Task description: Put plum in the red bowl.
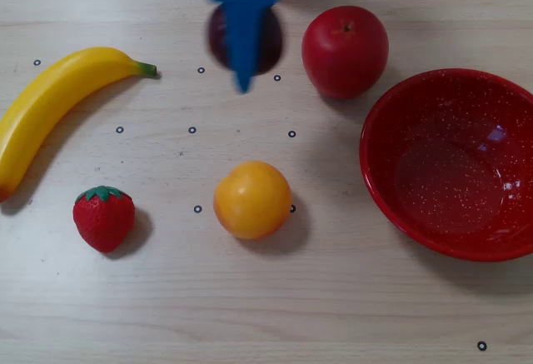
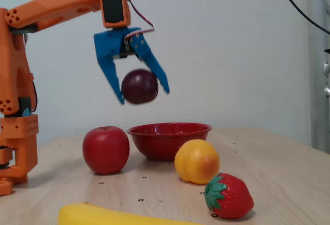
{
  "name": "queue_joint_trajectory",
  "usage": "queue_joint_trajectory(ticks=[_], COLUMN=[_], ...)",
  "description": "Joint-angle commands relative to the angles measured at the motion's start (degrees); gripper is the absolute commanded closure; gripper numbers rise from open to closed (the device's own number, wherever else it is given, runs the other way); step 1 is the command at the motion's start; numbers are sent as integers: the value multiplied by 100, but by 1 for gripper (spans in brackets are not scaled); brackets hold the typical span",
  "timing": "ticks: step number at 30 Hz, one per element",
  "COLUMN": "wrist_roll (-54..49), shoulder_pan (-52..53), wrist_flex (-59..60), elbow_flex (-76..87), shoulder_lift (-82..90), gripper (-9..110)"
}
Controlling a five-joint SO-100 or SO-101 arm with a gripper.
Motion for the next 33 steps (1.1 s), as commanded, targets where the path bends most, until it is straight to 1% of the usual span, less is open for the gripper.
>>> queue_joint_trajectory(ticks=[1, 6, 12, 18, 20, 25, 27, 31, 32, 33], wrist_roll=[-457, -791, -439, 220, 396, 431, 396, 378, 378, 360], shoulder_pan=[729, 1978, 2979, 3261, 3243, 3103, 3050, 2979, 2962, 2944], wrist_flex=[-35, -984, -2689, -4263, -4535, -4816, -4825, -4816, -4825, -4834], elbow_flex=[-606, -483, -88, 589, 782, 1169, 1266, 1477, 1521, 1556], shoulder_lift=[712, 1028, 879, 422, 229, -167, -272, -422, -448, -492], gripper=[101, 101, 101, 101, 101, 101, 98, 88, 84, 76])
